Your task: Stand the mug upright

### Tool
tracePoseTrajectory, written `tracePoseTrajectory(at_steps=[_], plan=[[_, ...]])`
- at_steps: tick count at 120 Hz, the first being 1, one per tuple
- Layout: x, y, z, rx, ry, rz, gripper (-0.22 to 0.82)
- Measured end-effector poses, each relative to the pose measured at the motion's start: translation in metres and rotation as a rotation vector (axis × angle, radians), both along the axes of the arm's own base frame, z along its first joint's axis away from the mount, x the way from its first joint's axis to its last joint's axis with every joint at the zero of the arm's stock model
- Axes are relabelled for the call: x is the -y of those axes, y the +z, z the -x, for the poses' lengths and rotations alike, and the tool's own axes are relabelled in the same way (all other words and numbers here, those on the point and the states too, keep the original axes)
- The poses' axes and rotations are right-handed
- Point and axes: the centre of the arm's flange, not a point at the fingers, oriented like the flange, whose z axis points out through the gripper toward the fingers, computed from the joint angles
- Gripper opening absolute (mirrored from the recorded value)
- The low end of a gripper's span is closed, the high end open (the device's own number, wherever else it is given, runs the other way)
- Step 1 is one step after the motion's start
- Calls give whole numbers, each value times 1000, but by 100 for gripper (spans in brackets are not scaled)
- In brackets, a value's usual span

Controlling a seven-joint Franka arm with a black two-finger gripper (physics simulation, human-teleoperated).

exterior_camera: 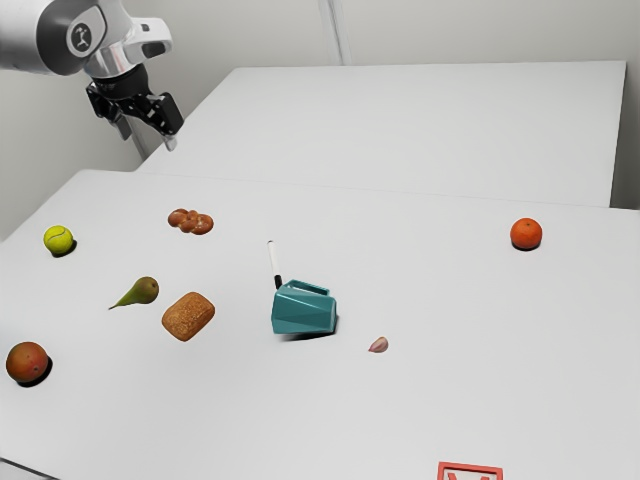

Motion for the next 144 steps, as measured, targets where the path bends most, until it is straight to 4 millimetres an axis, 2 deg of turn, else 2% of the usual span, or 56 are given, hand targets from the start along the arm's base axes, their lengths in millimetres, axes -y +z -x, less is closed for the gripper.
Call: tracePoseTrajectory(at_steps=[25,51,60,68,98,104,115,120,144], plan=[[0,-3,-1,-6,-8,-1,60],[16,-37,-16,-45,-35,39,60],[25,-48,-17,-59,-38,105,60],[33,-70,-15,-97,-32,183,60],[53,-178,-10,-286,59,459,60],[47,-197,-12,-313,98,504,60],[12,-226,-12,-341,203,578,60],[3,-237,-13,-351,235,604,60],[6,-279,-22,-395,294,679,60]])
